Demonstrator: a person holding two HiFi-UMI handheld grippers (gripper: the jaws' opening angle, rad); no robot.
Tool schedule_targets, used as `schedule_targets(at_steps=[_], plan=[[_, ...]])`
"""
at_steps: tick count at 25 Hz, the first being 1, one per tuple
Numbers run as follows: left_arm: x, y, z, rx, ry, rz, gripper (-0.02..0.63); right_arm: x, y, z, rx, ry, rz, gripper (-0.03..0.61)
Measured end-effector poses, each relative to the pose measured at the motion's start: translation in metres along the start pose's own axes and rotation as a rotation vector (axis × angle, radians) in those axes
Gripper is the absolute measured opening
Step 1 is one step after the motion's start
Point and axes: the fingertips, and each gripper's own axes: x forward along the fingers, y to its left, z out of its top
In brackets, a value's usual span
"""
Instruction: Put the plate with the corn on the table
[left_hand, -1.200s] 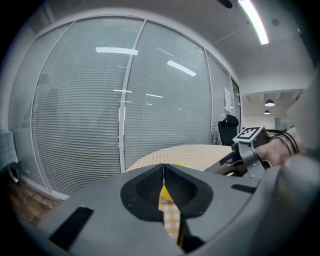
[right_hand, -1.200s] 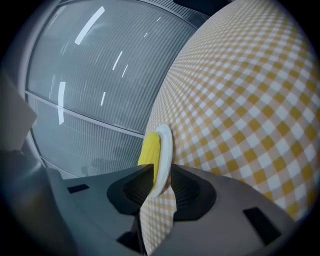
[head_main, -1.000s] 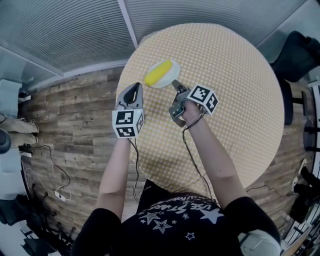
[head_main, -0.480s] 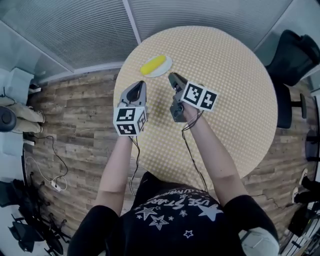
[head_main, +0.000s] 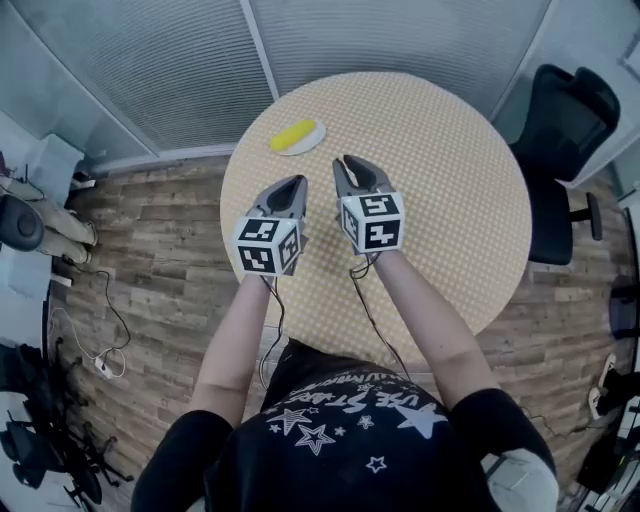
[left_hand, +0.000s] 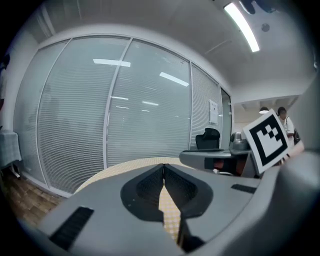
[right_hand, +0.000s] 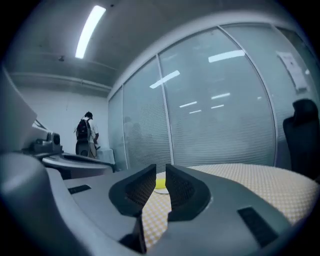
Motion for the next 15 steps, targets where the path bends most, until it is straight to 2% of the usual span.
schedule_targets(at_steps=[3,6,10,15], plan=[[-0.012,-0.025,-0.001,0.008,0.009,0.003,0.008,-0.029,0.005,0.005,-0.112,-0.046,-0.018,0.069],[-0.026,-0.043,-0.011,0.001,0.018,0.007,0.008,-0.055,0.019,-0.006,-0.145,-0.047,0.005,0.069],[-0.035,-0.066,-0.017,-0.006,-0.001,-0.001,0.008,-0.085,0.025,-0.020,-0.099,-0.030,0.045,0.069],[-0.038,-0.098,-0.017,0.068,-0.028,-0.058,0.008,-0.114,0.024,-0.016,-0.039,-0.060,0.062,0.069]])
